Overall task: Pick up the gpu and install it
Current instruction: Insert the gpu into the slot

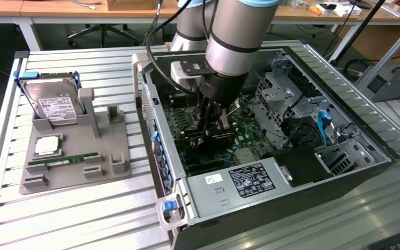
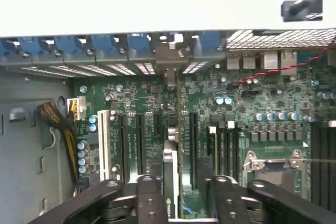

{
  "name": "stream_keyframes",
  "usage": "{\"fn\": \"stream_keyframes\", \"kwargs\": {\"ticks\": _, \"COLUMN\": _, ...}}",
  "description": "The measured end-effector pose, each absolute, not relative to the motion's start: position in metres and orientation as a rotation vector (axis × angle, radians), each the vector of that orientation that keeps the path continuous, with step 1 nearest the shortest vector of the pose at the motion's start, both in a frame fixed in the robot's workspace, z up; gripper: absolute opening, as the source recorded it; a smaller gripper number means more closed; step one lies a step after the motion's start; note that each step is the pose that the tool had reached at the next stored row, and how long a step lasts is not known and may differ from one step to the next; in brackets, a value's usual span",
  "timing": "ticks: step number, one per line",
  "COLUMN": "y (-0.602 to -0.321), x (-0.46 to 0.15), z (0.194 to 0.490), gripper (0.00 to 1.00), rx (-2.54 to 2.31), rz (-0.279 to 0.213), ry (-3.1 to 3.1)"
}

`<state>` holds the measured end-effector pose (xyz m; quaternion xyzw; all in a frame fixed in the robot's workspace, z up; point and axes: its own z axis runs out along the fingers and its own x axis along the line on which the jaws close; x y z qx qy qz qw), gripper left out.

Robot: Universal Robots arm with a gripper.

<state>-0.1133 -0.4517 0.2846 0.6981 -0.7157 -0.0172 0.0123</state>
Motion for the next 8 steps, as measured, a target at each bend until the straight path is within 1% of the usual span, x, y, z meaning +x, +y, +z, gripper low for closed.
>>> {"fn": "stream_keyframes", "kwargs": {"ticks": 1, "y": -0.451, "x": -0.113, "z": 0.285, "gripper": 0.38, "rx": 2.176, "rz": -0.054, "ry": -2.231}}
{"fn": "stream_keyframes", "kwargs": {"ticks": 3, "y": -0.450, "x": -0.112, "z": 0.285, "gripper": 0.26, "rx": 2.176, "rz": -0.055, "ry": -2.230}}
{"fn": "stream_keyframes", "kwargs": {"ticks": 5, "y": -0.450, "x": -0.098, "z": 0.284, "gripper": 0.14, "rx": 2.168, "rz": -0.074, "ry": -2.220}}
{"fn": "stream_keyframes", "kwargs": {"ticks": 6, "y": -0.449, "x": -0.094, "z": 0.284, "gripper": 0.11, "rx": 2.165, "rz": -0.080, "ry": -2.217}}
{"fn": "stream_keyframes", "kwargs": {"ticks": 8, "y": -0.449, "x": -0.085, "z": 0.283, "gripper": 0.11, "rx": 2.161, "rz": -0.091, "ry": -2.211}}
